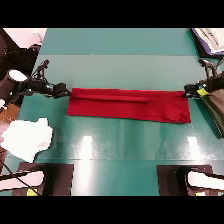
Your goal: Fold the shirts.
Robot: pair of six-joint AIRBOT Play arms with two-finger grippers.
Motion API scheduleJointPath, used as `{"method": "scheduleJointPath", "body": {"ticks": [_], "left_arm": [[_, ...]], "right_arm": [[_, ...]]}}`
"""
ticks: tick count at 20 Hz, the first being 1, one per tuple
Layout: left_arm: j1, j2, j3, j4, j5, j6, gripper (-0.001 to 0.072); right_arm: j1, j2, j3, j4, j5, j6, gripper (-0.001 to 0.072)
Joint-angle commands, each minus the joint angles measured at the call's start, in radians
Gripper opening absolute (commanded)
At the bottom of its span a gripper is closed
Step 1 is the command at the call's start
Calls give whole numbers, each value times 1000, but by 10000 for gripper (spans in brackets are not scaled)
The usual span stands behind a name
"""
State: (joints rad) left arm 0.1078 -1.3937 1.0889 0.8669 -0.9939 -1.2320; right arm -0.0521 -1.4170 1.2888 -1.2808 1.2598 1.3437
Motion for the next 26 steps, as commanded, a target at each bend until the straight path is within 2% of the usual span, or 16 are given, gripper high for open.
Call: {"method": "scheduleJointPath", "body": {"ticks": [1, 2, 4, 6, 8, 9, 10, 11, 12, 13, 18, 20, 23, 26], "left_arm": [[1, -45, 42, -98, 143, -8, 569], [1, -45, 60, -109, 148, -26, 554], [1, -45, 113, -115, 72, -25, 554], [1, -45, 148, -116, -47, -25, 535], [-2, -45, 147, -114, -130, -10, 94], [-8, -45, 147, -115, -155, 11, 23], [-17, -45, 147, -113, -166, 10, 24], [-33, -45, 147, -113, -170, 10, 24], [-53, -45, 147, -113, -169, 10, 24], [-77, -45, 147, -112, -164, 10, 24], [-208, -45, 147, -111, -71, 10, 24], [-243, -45, 147, -111, -39, 9, 24], [-270, -48, 147, -111, -17, 9, 24], [-272, -48, 147, -112, -19, 8, 23]], "right_arm": [[-5, -109, 116, 118, -82, 29, 292], [-23, -127, 148, 171, -93, 29, 533], [-64, -146, 204, 264, -35, 25, 556], [-108, -137, 217, 260, 60, -24, 556], [-167, -131, 217, 260, 158, -71, 556], [-198, -131, 217, 258, 196, -91, 556], [-230, -132, 216, 259, 228, -105, 559], [-261, -131, 202, 260, 237, -108, 597], [-289, -131, 177, 261, 244, -109, 669], [-316, -131, 135, 261, 244, -126, 690], [-369, -132, -94, 306, 162, -307, 691], [-368, -140, -146, 341, 107, -343, 690], [-362, -205, -136, 433, 150, -404, 690], [-328, -262, -101, 432, 166, -410, 690]]}}
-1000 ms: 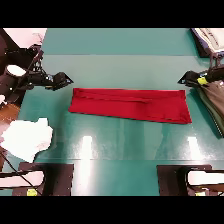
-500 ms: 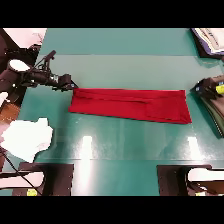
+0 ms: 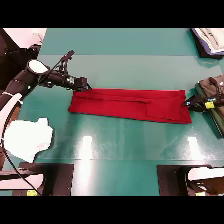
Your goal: Fold the shirts.
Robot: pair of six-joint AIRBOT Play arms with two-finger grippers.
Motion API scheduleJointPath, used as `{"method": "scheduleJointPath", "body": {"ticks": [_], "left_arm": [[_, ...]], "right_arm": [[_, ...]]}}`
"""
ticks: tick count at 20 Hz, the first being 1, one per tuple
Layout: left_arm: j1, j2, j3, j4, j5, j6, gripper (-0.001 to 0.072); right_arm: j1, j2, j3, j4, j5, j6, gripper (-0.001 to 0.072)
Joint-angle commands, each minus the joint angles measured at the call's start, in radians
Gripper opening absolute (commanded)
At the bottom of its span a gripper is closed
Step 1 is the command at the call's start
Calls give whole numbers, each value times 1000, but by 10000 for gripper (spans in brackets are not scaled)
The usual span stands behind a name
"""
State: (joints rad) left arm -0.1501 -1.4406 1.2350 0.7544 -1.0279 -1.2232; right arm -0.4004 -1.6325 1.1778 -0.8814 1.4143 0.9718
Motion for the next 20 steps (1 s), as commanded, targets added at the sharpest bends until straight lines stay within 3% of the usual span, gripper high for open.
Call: {"method": "scheduleJointPath", "body": {"ticks": [1, 3, 4, 5, 8, 11, 20], "left_arm": [[-14, -1, 1, 0, 14, -1, 24], [-14, -1, 1, 0, 13, -12, 24], [-14, -1, 1, 1, 13, -29, 23], [-18, -2, 1, 1, 15, -35, 23], [-59, -6, 2, 5, 50, -48, 22], [-121, -71, 61, 6, 48, -59, 21], [-327, -465, 438, 8, -10, -84, 22]], "right_arm": [[32, -59, 14, 33, 5, -39, 689], [56, -69, 9, 34, -26, -39, 674], [64, -68, 3, 34, -43, -39, 608], [76, -68, 3, 34, -52, -39, 494], [80, -68, 5, 71, -24, -39, 41], [82, -50, 37, 104, 63, -19, 12], [323, 143, 395, 103, 168, 308, 10]]}}
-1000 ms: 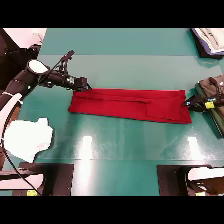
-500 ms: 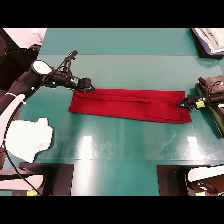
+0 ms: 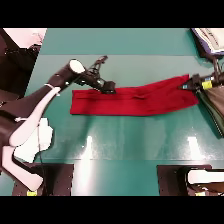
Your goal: Fold the shirts.
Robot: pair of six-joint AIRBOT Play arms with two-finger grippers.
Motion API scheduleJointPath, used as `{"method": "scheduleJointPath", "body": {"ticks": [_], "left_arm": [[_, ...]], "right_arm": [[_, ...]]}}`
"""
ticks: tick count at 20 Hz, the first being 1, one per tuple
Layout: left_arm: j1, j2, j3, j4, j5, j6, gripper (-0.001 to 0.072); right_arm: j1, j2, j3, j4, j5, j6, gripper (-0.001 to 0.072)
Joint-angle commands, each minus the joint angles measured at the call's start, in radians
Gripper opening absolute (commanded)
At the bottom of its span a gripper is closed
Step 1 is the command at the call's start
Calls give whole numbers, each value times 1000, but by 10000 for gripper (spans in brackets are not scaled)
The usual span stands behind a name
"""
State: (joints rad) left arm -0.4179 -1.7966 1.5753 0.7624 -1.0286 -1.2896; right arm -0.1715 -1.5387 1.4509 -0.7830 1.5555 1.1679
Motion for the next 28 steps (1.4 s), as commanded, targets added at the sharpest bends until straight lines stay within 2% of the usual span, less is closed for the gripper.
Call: {"method": "scheduleJointPath", "body": {"ticks": [1, 6, 11, 15, 21, 26, 28], "left_arm": [[-78, -138, 120, 0, -5, -18, 22], [-124, -226, 197, -5, 26, -23, 22], [-119, -235, 197, 39, 26, -47, 22], [-100, -228, 214, 45, -28, -47, 22], [2, -198, 309, 63, -192, -46, 21], [156, -34, 313, 253, -259, -46, 22], [249, 44, 313, 285, -308, -44, 23]], "right_arm": [[133, 53, 168, 5, 28, 138, 10], [343, -9, 402, 4, 65, 204, 9], [456, -96, 595, 2, 102, 237, 10], [489, -103, 579, 3, 91, 238, 10], [515, -104, 544, -6, 54, 196, 10], [612, -120, 544, 6, -70, 173, 11], [698, -158, 544, 9, -142, 167, 13]]}}
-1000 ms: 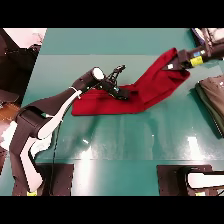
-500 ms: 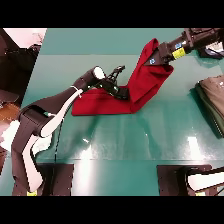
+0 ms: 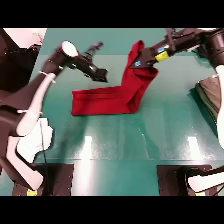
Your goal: Fold the shirts.
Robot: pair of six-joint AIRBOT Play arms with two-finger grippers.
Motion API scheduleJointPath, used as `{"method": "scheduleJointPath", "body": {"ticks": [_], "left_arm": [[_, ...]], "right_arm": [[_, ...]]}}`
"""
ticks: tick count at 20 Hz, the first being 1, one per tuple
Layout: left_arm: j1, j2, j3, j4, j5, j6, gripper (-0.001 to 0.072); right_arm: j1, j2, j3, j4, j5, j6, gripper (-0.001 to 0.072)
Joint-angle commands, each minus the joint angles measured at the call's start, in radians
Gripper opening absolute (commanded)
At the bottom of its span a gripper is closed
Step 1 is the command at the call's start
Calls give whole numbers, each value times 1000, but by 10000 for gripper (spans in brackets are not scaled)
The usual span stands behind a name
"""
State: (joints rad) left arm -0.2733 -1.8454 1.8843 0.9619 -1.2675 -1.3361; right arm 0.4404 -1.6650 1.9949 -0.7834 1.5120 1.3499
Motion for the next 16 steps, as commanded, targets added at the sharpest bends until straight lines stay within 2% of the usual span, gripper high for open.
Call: {"method": "scheduleJointPath", "body": {"ticks": [1, 4, 5, 6, 7, 9, 10, 12, 16], "left_arm": [[151, 130, 5, 89, -88, 8, 23], [288, 238, 4, 89, -113, 8, 23], [325, 267, 4, 89, -114, 7, 23], [357, 295, 4, 87, -118, 4, 24], [382, 317, 4, 87, -121, 4, 23], [408, 348, 4, 86, -130, 4, 23], [411, 357, 4, 85, -136, 5, 24], [411, 361, 4, 60, -158, 5, 23], [409, 360, -21, 23, -175, 8, 24]], "right_arm": [[137, -58, 0, 25, -136, -40, 15], [316, -184, 21, 94, -340, -221, 39], [364, -234, 48, 92, -402, -262, 235], [404, -282, 76, 93, -457, -269, 474], [431, -315, 87, 104, -496, -269, 531], [451, -326, 86, 99, -490, -269, 512], [439, -314, 86, 89, -442, -268, 457], [389, -260, 52, 21, -315, -235, 454], [207, -74, -248, -112, -218, -180, 454]]}}
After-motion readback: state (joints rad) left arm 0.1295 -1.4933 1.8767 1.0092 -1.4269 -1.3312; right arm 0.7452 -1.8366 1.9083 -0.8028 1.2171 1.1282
